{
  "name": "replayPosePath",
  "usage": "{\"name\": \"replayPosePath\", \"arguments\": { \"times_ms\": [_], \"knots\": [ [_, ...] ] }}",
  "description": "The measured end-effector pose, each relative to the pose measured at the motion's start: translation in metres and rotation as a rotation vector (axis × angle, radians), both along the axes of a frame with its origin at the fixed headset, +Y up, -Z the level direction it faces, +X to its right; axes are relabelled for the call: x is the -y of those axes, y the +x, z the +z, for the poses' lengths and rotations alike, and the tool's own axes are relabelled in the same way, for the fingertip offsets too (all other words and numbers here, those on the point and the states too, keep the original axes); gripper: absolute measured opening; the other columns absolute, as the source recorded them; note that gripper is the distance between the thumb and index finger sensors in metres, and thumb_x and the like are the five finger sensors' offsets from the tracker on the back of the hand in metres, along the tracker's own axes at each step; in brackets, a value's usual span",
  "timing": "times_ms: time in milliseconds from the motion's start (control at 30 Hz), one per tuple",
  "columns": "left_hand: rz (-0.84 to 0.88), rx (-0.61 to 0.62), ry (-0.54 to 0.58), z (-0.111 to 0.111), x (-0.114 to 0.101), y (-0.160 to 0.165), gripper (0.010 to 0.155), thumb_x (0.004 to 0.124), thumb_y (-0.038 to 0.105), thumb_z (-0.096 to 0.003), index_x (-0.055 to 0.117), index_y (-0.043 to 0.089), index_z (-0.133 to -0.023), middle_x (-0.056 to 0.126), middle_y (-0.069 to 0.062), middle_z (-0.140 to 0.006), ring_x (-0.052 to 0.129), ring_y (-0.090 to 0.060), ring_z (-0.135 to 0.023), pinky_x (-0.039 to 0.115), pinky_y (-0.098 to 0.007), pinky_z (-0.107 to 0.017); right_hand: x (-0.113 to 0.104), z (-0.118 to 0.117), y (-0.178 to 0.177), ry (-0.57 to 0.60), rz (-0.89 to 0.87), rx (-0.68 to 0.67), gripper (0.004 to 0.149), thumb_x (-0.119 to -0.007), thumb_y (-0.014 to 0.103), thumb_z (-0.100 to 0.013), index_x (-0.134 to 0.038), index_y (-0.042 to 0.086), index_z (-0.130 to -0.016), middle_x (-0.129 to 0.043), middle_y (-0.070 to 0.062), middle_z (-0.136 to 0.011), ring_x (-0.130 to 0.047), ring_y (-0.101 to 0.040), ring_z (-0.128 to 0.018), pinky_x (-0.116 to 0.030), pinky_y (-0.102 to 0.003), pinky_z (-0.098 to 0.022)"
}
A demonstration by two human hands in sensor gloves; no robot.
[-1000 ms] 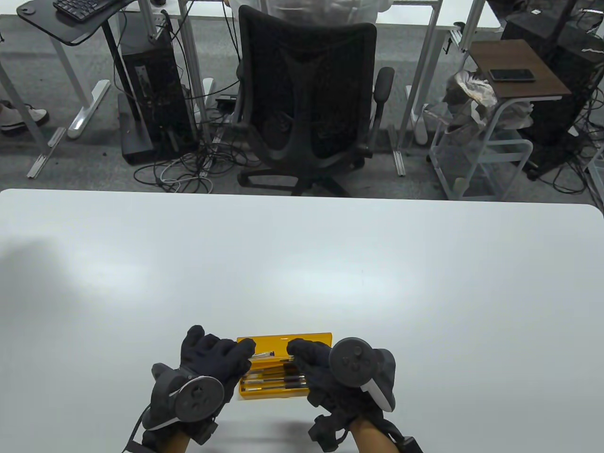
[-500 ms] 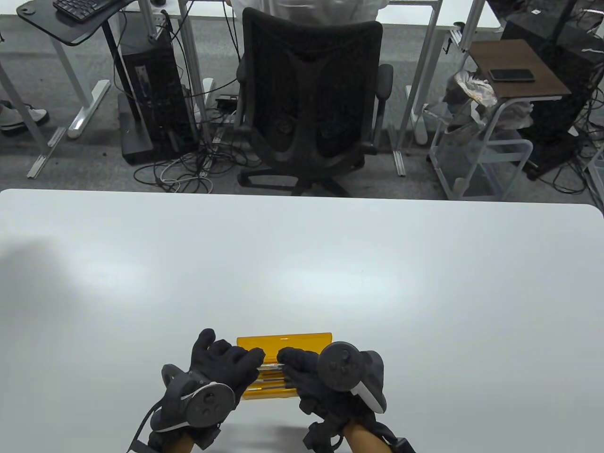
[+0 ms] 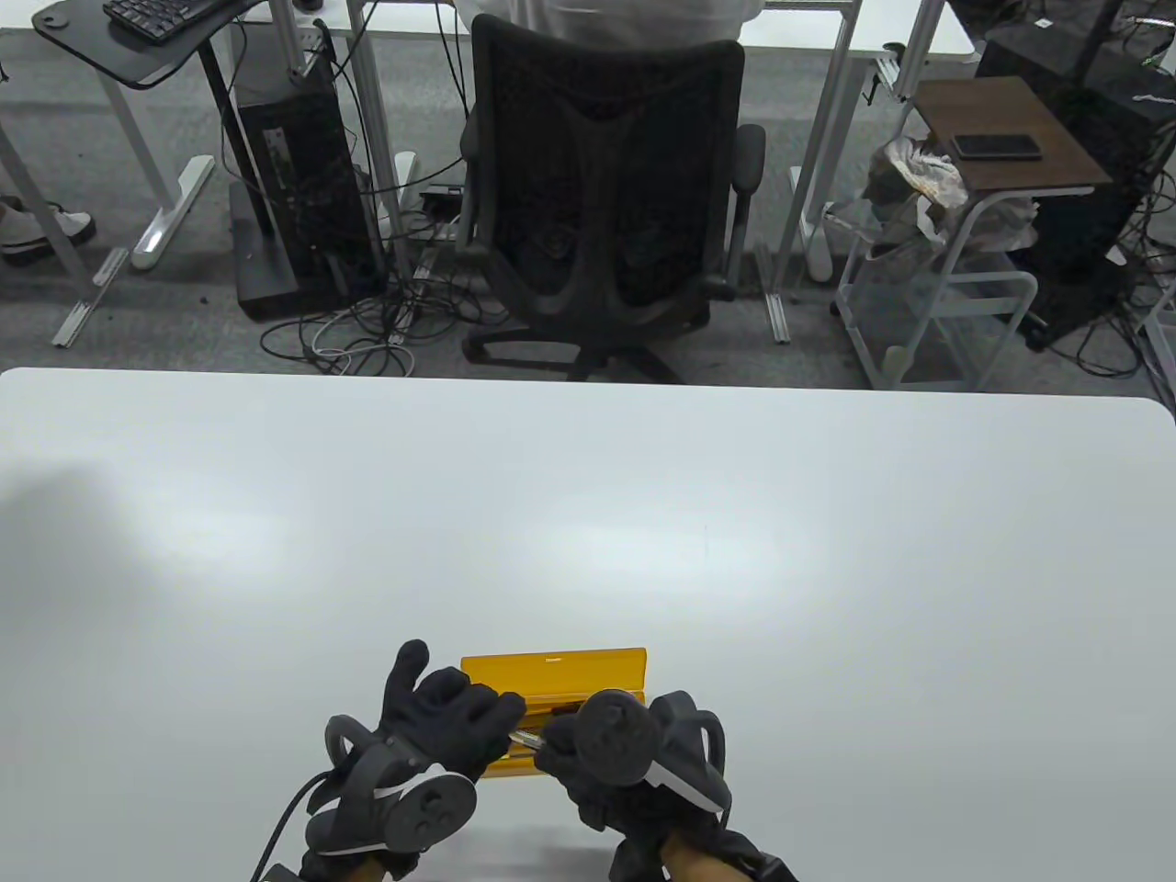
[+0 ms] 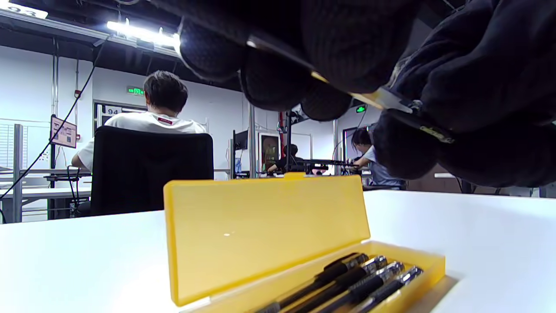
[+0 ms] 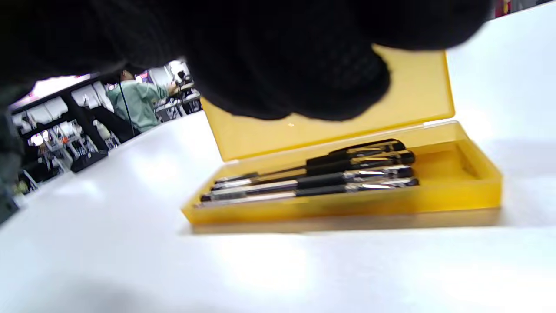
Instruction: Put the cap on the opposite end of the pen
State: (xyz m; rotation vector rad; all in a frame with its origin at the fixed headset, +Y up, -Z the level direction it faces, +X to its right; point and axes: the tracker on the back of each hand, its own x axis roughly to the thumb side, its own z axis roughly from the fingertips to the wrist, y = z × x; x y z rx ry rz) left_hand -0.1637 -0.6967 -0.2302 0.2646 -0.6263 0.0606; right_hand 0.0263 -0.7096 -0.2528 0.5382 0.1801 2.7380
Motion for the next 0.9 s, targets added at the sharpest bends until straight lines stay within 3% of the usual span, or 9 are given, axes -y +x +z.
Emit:
{"name": "replayPosePath", "arguments": {
  "times_ms": [100, 167, 233, 333, 467, 567, 900],
  "knots": [
    [0.109, -0.017, -0.052, -0.003, 0.000, -0.007, 0.050, 0.082, 0.032, -0.0507, 0.079, 0.019, -0.099, 0.084, -0.010, -0.097, 0.069, -0.035, -0.090, 0.031, -0.076, -0.072, 0.006, -0.006, 0.004, -0.064, -0.036, 0.025, 0.047, -0.074, 0.041, -0.041, -0.092, 0.016, -0.077, -0.103, 0.000, -0.042, -0.100, -0.015, -0.025, -0.086, -0.037, -0.025],
    [0.234, -0.041, -0.041, -0.004, -0.005, -0.017, 0.063, 0.081, 0.036, -0.0518, 0.062, 0.018, -0.109, 0.065, -0.015, -0.110, 0.055, -0.039, -0.097, 0.029, -0.077, -0.071, 0.009, -0.012, 0.010, -0.060, -0.033, 0.088, 0.048, -0.073, 0.040, -0.042, -0.091, 0.014, -0.078, -0.103, 0.000, -0.042, -0.101, -0.015, -0.024, -0.086, -0.037, -0.024],
    [0.406, -0.122, -0.075, -0.007, -0.008, -0.030, 0.067, 0.081, 0.039, -0.0531, 0.056, 0.016, -0.111, 0.065, -0.017, -0.108, 0.057, -0.040, -0.094, 0.033, -0.076, -0.069, 0.008, -0.016, 0.018, -0.055, -0.119, 0.155, 0.048, -0.072, 0.038, -0.043, -0.090, 0.012, -0.079, -0.103, 0.001, -0.041, -0.101, -0.014, -0.023, -0.086, -0.036, -0.023],
    [0.818, -0.254, -0.363, -0.014, 0.008, -0.050, 0.059, 0.083, 0.038, -0.0533, 0.068, 0.012, -0.105, 0.082, -0.015, -0.095, 0.074, -0.038, -0.082, 0.043, -0.073, -0.068, 0.008, -0.017, 0.025, -0.119, -0.320, 0.165, 0.048, -0.071, 0.036, -0.044, -0.086, 0.010, -0.082, -0.102, 0.000, -0.045, -0.102, -0.014, -0.025, -0.086, -0.035, -0.023],
    [1.180, -0.190, -0.659, -0.021, 0.030, -0.058, 0.057, 0.084, 0.037, -0.0538, 0.072, 0.013, -0.104, 0.084, -0.015, -0.094, 0.075, -0.037, -0.082, 0.043, -0.072, -0.070, 0.012, -0.013, 0.017, -0.219, -0.466, 0.047, 0.048, -0.071, 0.034, -0.044, -0.084, 0.014, -0.085, -0.102, -0.002, -0.053, -0.102, -0.017, -0.032, -0.086, -0.037, -0.027],
    [1.178, -0.072, -0.704, -0.022, 0.029, -0.054, 0.057, 0.083, 0.036, -0.0552, 0.068, 0.016, -0.107, 0.080, -0.012, -0.099, 0.071, -0.036, -0.088, 0.041, -0.071, -0.073, 0.014, -0.010, 0.008, -0.221, -0.416, 0.004, 0.047, -0.071, 0.034, -0.043, -0.086, 0.015, -0.084, -0.102, -0.001, -0.053, -0.102, -0.016, -0.031, -0.086, -0.037, -0.027],
    [1.013, -0.036, -0.616, -0.020, 0.024, -0.047, 0.050, 0.077, 0.031, -0.0546, 0.071, 0.020, -0.103, 0.082, -0.008, -0.097, 0.072, -0.032, -0.088, 0.044, -0.069, -0.074, 0.023, -0.010, 0.003, -0.249, -0.405, -0.001, 0.049, -0.076, 0.036, -0.042, -0.087, 0.013, -0.084, -0.105, -0.005, -0.053, -0.103, -0.017, -0.031, -0.087, -0.037, -0.026]
  ]
}}
